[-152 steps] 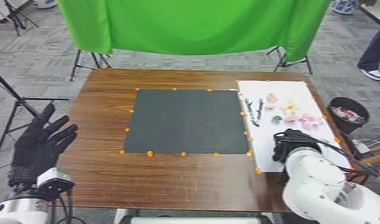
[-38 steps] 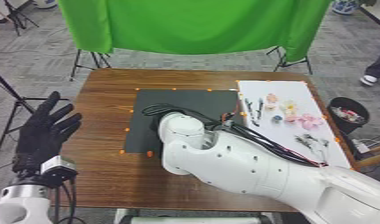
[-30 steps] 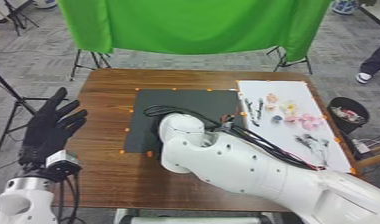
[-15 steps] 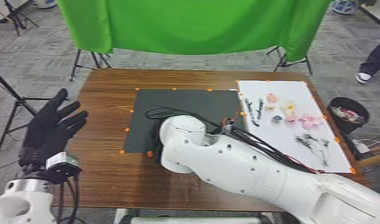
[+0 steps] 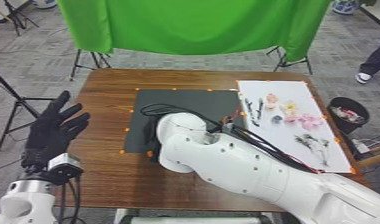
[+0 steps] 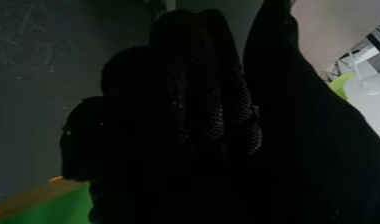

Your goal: Arrange flowers

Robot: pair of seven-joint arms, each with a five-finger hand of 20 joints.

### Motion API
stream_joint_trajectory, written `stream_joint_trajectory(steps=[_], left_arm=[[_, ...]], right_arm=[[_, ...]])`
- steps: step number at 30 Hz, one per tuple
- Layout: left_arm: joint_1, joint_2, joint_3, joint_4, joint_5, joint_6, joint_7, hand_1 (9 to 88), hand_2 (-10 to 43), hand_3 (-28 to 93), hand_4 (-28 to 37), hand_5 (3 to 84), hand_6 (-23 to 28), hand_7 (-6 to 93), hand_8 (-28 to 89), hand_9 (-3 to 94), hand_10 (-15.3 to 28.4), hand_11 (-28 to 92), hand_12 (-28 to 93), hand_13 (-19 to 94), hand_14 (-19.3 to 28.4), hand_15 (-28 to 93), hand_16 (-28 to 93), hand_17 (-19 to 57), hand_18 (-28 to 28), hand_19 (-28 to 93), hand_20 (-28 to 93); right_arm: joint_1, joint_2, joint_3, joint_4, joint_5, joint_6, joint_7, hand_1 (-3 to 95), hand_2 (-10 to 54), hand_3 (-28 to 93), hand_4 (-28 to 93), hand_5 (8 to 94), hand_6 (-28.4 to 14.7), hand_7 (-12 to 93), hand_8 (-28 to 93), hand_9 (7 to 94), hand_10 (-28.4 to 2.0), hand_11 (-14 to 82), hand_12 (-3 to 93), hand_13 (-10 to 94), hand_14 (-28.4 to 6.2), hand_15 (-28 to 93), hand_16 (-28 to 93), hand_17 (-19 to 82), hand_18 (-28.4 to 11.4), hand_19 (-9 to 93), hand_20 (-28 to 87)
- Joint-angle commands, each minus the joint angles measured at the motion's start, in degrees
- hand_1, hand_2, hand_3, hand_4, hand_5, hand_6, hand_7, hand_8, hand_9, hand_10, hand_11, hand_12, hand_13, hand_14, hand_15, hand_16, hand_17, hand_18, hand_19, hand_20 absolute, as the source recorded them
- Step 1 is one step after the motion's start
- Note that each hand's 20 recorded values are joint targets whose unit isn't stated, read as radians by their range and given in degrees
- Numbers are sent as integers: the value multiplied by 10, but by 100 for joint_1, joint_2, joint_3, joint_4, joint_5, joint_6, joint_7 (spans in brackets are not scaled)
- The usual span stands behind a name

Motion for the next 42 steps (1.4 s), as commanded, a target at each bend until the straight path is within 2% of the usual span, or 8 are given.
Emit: stream_joint_trajectory(steps=[1, 3, 8, 19, 25, 28, 35, 42], left_arm=[[832, 29, -337, -237, -273, 294, 507, 295, 63, 635, -213, 311, 57, 87, -79, 277, 173, 232, 113, 183, 254, 518, -106, -90, 258, 479, 48], [1072, 70, -402, -270, -426, 348, 789, 295, 63, 634, -214, 311, 57, 87, -79, 277, 172, 233, 114, 183, 254, 518, -105, -90, 258, 479, 48], [1319, -47, -498, -306, -474, 337, 896, 295, 63, 633, -215, 312, 57, 86, -79, 278, 173, 233, 114, 183, 254, 518, -106, -90, 259, 479, 49], [1712, 209, -592, -419, -723, 480, 1378, 292, 64, 630, -215, 311, 56, 86, -79, 277, 173, 231, 114, 183, 254, 517, -106, -91, 260, 479, 48], [1985, 721, -554, -438, -1205, 665, 1980, 292, 64, 630, -215, 311, 56, 85, -78, 277, 173, 231, 114, 183, 254, 516, -106, -91, 261, 479, 48], [1910, 715, -514, -440, -1137, 644, 1876, 292, 64, 630, -214, 311, 56, 85, -78, 277, 173, 230, 114, 183, 254, 517, -105, -91, 261, 479, 48], [1895, 1023, -344, -439, -1426, 725, 2221, 293, 65, 629, -213, 311, 56, 86, -78, 277, 173, 231, 114, 183, 253, 516, -105, -91, 261, 480, 48], [1874, 882, -389, -469, -1268, 698, 2061, 294, 65, 628, -213, 311, 56, 87, -79, 277, 173, 231, 115, 183, 253, 517, -105, -91, 261, 480, 47]], right_arm=[[124, 268, 224, -505, 72, -379, -206, 399, -36, 708, -199, 761, -82, 193, -76, 854, -155, 359, 209, 843, -98, 602, 171, 668, -71, 932, 201], [76, 405, 459, -750, 75, -570, -274, 371, -23, 705, -196, 738, -88, 182, -85, 836, -162, 357, 207, 824, -111, 605, 167, 649, -79, 932, 175], [-223, 1049, 1191, -1511, 388, -670, -228, 314, 20, 686, -192, 696, -95, 160, -87, 800, -183, 318, 188, 792, -132, 600, 150, 629, -92, 932, 89], [-1421, 3126, 2646, -2873, -388, -568, 154, 283, 52, 670, -172, 615, -116, 112, -76, 733, -236, 245, 174, 745, -172, 588, 124, 621, -114, 932, -70], [-2105, 3869, 3042, -3036, -802, -783, 574, 308, 28, 667, -174, 592, -122, 102, -72, 721, -244, 232, 171, 751, -174, 584, 119, 636, -108, 932, -76], [-2560, 4101, 3390, -3011, -779, -693, 761, 315, 23, 663, -173, 584, -125, 97, -69, 724, -244, 229, 170, 767, -167, 580, 118, 648, -98, 932, -68], [-3085, 4320, 4001, -2807, -853, -677, 1157, 329, 9, 658, -174, 586, -130, 97, -67, 736, -242, 220, 162, 797, -156, 574, 115, 663, -86, 932, -63], [-3339, 4348, 4487, -2630, -599, -915, 1584, 357, -5, 647, -171, 604, -149, 83, -66, 821, -240, 228, 162, 863, -127, 556, 118, 713, -64, 932, -54]])
